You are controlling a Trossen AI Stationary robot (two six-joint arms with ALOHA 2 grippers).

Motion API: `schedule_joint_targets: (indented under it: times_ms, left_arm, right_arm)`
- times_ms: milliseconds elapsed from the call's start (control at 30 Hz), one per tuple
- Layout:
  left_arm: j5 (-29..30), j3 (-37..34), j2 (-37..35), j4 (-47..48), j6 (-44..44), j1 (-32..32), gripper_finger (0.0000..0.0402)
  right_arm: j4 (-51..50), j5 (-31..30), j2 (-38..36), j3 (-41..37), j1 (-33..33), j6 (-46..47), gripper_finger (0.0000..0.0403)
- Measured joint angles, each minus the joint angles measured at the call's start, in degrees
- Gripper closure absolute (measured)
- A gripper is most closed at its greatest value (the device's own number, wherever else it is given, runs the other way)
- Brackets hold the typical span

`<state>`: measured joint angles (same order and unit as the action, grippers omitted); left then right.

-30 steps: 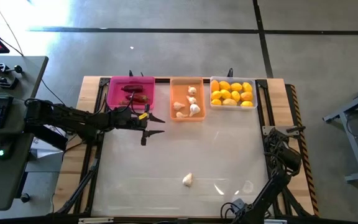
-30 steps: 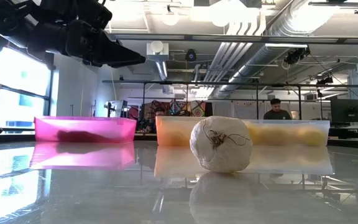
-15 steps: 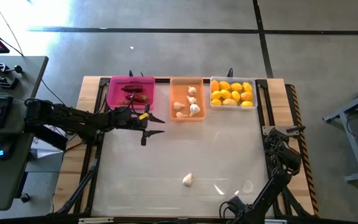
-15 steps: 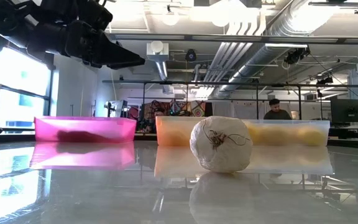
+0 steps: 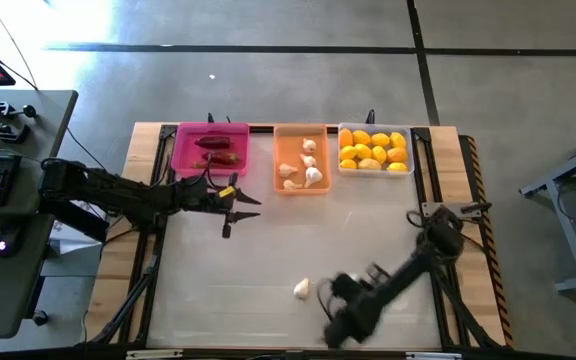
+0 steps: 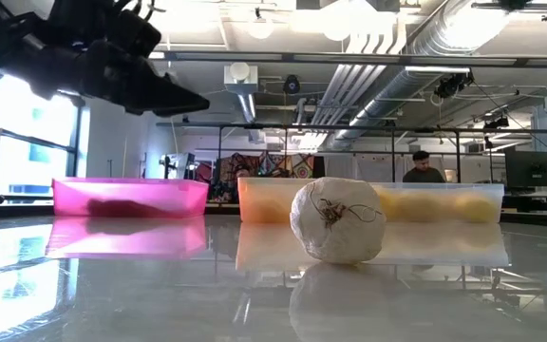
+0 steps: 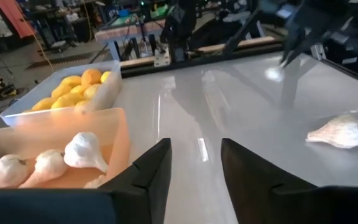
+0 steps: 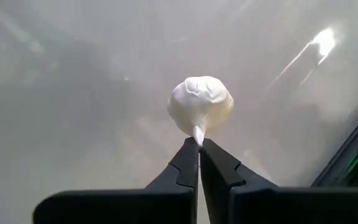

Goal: Sort produce into baskets
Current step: Put the white garlic into the orange bin

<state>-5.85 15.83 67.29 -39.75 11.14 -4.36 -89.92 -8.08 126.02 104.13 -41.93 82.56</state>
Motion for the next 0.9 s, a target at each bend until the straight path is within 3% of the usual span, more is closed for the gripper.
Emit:
schedule_joint_targets:
  times_ms: [233, 467, 700, 900]
  left_arm:
    - [1.05, -3.44, -0.94, -4.0, -1.66, 0.02, 0.0322]
    - [1.77, -6.39, -4.39, -3.45, -2.59, 0.02, 0.0357]
    - [1.92, -8.28, -7.35, -2.73, -4.04, 0.02, 0.0373]
    - [1.95, -8.74, -8.2, -2.51, -6.6, 0.02, 0.0376]
  right_arm:
    - [3.41, -12.69, -0.07, -4.42, 14.3, -24.72, 0.0403]
    - [12.65, -19.52, -1.34, -4.84, 27.8, -49.81, 0.0403]
    - [27.26, -20.16, -8.24, -4.76, 37.31, -68.83, 0.0403]
    - [36.76, -13.78, -9.39, -4.67, 48.39, -80.86, 0.0403]
